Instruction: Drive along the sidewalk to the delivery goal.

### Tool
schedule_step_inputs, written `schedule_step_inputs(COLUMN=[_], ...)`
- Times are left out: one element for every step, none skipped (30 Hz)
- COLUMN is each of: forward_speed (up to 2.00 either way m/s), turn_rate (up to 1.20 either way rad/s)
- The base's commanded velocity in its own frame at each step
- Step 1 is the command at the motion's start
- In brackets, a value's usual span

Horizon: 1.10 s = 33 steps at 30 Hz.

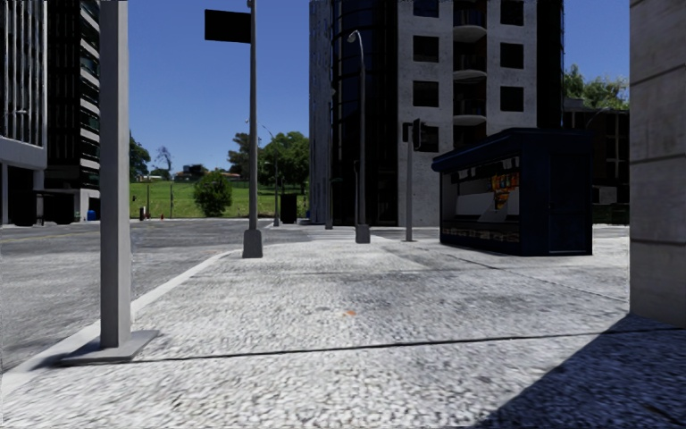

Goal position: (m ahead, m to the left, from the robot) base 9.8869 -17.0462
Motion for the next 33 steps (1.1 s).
schedule_step_inputs(forward_speed=[1.92, 1.91, 1.90, 1.90, 1.90, 1.90, 1.90, 1.90, 1.90, 1.89, 1.89, 1.89, 1.89, 1.88, 1.88, 1.88, 1.87, 1.87, 1.84, 1.84, 1.83, 1.82, 1.82, 1.81, 1.81, 1.80, 1.80, 1.79, 1.78, 1.78, 1.77, 1.76, 1.76], turn_rate=[-0.41, -0.41, -0.41, -0.41, -0.41, -0.41, -0.41, -0.41, -0.41, -0.41, -0.41, -0.41, -0.42, -0.45, -0.45, -0.47, -0.48, -0.50, -0.55, -0.55, -0.56, -0.57, -0.57, -0.58, -0.58, -0.58, -0.58, -0.58, -0.58, -0.58, -0.59, -0.59, -0.60])
